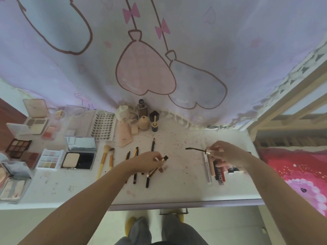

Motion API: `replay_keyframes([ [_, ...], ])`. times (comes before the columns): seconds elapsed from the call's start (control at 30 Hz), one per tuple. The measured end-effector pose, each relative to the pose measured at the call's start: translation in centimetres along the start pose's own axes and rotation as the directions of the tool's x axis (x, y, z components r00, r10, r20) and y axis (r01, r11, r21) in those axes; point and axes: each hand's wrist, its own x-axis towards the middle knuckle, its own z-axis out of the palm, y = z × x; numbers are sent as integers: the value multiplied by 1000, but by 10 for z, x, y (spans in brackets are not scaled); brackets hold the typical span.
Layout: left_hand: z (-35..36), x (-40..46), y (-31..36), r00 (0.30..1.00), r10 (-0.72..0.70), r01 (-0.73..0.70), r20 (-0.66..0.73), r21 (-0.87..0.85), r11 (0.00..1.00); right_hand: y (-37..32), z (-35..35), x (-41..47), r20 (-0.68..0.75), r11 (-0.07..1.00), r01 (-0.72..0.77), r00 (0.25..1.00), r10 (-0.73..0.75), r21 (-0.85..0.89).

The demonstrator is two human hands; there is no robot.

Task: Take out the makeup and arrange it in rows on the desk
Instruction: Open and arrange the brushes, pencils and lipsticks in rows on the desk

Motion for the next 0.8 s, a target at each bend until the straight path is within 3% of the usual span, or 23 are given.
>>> replay_keyframes([
  [0.07,12,5,9,999,33,-35,-19,-112,993,-1,15,5,58,997,-84,995,84,-2],
  [0.1,23,13,15,998,44,-47,-46,-78,996,-1,26,6,110,994,-101,988,104,-37],
  [0.17,46,28,23,986,37,-23,-162,88,996,2,49,11,117,966,-149,985,127,212],
  [0.23,58,41,25,944,34,69,-329,295,953,7,75,13,-42,922,-148,984,174,358],
  [0.33,55,53,14,881,64,187,-468,469,863,14,107,20,-132,986,-142,979,152,85],
  [0.43,41,58,3,865,79,225,-495,525,821,10,128,25,-159,976,-119,983,90,-181],
  [0.6,20,58,-9,864,67,283,-499,592,755,-6,161,36,-222,906,-91,975,-4,-414],
  [0.8,10,54,-16,854,64,293,-517,578,762,-21,182,43,-235,800,-57,966,-107,-598],
])
